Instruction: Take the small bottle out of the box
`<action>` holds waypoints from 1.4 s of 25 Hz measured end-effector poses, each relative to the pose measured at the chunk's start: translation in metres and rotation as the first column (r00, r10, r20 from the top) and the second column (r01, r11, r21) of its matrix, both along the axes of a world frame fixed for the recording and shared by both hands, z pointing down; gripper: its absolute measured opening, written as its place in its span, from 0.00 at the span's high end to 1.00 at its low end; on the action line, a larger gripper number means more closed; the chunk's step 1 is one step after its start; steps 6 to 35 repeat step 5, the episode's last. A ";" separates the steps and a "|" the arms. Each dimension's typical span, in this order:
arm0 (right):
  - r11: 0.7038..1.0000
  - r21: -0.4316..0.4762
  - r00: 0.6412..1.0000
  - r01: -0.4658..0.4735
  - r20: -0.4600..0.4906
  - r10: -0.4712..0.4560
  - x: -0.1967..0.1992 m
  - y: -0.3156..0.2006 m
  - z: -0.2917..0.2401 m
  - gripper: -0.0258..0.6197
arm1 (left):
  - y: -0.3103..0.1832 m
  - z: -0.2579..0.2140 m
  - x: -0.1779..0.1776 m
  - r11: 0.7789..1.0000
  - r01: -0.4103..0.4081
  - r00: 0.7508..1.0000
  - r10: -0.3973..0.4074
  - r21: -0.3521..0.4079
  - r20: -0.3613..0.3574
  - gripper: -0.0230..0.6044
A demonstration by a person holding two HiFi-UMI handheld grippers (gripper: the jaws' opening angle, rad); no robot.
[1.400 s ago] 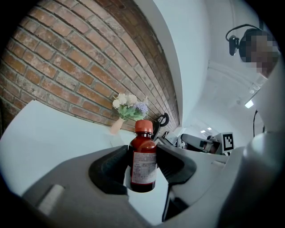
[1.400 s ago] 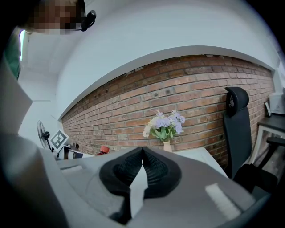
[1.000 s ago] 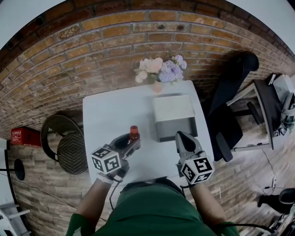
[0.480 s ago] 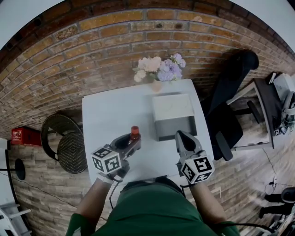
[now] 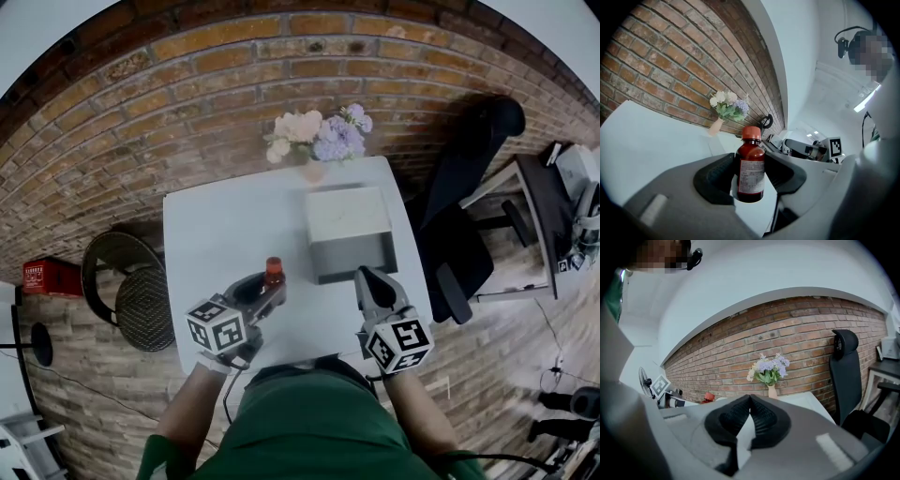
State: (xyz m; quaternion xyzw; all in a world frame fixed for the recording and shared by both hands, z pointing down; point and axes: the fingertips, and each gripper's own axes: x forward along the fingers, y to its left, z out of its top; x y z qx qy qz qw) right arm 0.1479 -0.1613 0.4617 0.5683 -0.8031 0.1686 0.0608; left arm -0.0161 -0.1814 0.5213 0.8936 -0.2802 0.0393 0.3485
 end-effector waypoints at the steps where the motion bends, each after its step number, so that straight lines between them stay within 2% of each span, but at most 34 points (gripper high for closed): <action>1: 1.000 -0.001 1.000 -0.002 0.001 0.002 0.002 0.001 0.000 0.95 | 0.001 0.000 0.002 1.000 -0.001 1.000 0.001 -0.002 0.000 0.63; 35: 1.000 -0.001 1.000 -0.007 0.002 0.007 0.011 0.001 0.001 0.95 | 0.001 0.002 0.010 1.000 -0.002 1.000 0.002 -0.005 0.000 0.63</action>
